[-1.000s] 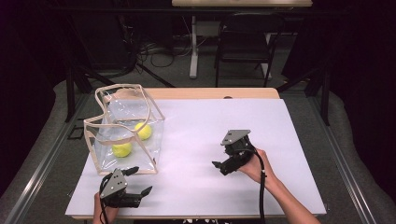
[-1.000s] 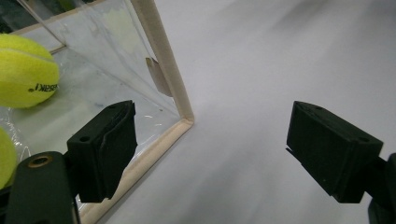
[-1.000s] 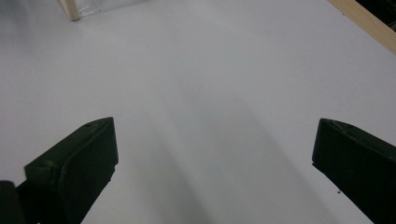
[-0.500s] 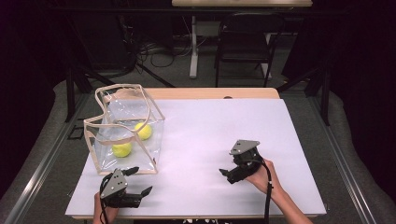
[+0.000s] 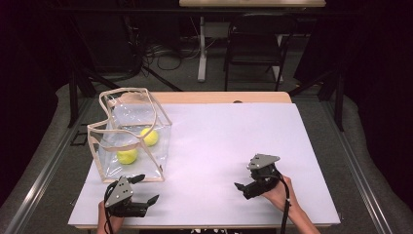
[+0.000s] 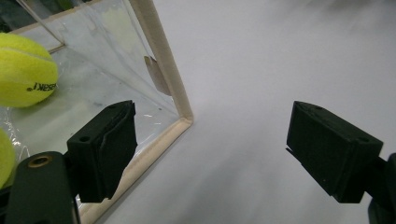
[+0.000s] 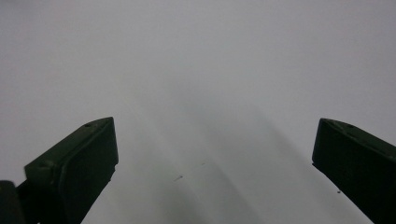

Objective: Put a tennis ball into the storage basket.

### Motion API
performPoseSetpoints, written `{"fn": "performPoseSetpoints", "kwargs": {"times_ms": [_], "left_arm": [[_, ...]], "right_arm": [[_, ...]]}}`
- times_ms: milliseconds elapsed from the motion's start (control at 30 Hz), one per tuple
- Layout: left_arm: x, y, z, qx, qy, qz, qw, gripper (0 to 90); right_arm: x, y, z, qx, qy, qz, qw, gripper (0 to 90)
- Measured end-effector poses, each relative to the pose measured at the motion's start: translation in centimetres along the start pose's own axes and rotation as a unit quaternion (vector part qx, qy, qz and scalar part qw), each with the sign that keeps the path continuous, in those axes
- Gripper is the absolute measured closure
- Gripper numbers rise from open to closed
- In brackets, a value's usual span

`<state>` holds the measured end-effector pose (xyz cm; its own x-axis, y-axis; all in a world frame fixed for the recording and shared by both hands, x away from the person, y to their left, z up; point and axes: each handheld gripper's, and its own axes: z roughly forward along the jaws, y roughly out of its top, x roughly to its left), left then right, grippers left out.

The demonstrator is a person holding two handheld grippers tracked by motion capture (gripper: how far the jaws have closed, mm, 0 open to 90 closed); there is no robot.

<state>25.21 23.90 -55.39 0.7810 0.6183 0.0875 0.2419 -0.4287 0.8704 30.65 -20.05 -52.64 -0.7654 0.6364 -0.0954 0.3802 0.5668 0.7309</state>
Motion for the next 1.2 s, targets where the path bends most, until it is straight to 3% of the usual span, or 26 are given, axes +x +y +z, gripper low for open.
{"fn": "performPoseSetpoints", "kwargs": {"times_ms": [667,1200], "left_arm": [[0.0,0.0,0.1,0.001,0.000,0.000,1.0000,15.9],[0.0,0.0,0.1,0.003,0.000,0.002,1.0000,15.9]], "right_arm": [[-0.1,-3.7,-1.6,-0.013,-0.020,0.032,0.9992,0.0],[0.1,-4.6,-1.9,-0.011,-0.032,0.037,0.9987,0.0]]}}
